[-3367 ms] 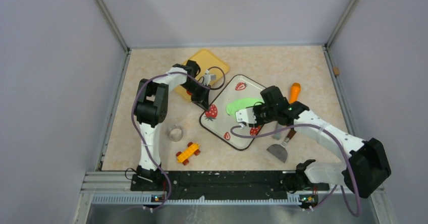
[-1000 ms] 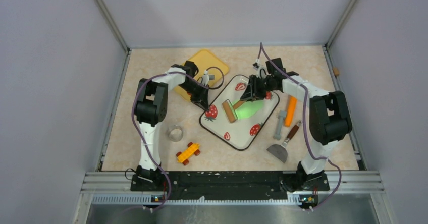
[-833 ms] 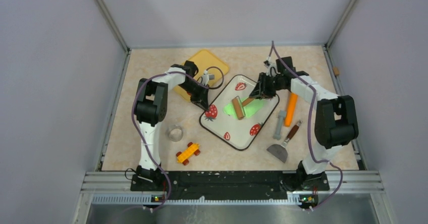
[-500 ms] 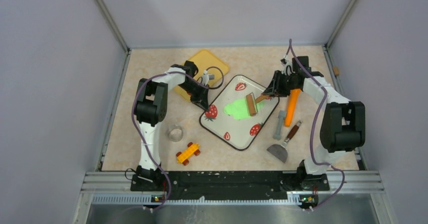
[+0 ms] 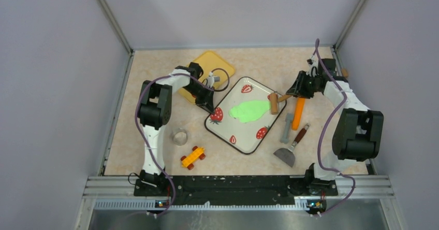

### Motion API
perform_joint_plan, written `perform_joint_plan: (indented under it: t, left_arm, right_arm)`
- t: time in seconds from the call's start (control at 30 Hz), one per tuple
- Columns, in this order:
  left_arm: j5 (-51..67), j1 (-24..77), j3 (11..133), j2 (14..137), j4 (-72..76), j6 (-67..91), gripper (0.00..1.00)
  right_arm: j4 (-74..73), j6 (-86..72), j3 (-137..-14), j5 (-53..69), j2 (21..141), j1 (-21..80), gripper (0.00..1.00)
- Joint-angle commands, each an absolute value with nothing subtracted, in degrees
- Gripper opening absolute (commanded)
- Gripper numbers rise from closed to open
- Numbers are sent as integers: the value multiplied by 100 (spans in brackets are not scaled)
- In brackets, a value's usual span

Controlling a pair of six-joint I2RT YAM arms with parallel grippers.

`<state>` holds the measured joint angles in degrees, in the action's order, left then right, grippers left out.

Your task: Roll out the dumpling wrappers from the dough

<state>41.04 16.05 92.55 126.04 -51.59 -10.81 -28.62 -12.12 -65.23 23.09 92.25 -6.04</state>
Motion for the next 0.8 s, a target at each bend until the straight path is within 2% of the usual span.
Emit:
perform_joint_plan:
  t: [0.0,0.1,0.3,0.47,0.77]
  left_arm:
    - [3585,1450,9291,12656,-5127,-1181,0]
    - [3587,1450,9290,12661,-5140,-1167,0]
    - [3580,1450,9255,12648,-5157,-1199,0]
    - [3594,1450,9269,12672,-5172,-1222,0]
    - [3611,1450,9302,12665,-5164,-1174,0]
  right_arm:
    - [-3156,-371,-6283,1095,9356,-592,0]
    - [-3204,-415,-6463,1495,9234,-487,0]
    - [-3475,-676,-7201,3038,9087,-420,0]
    - [-3654,-637,-7505,4026,9225,43,0]
    - [-2967,-1201,-7561,4335,9875,805,0]
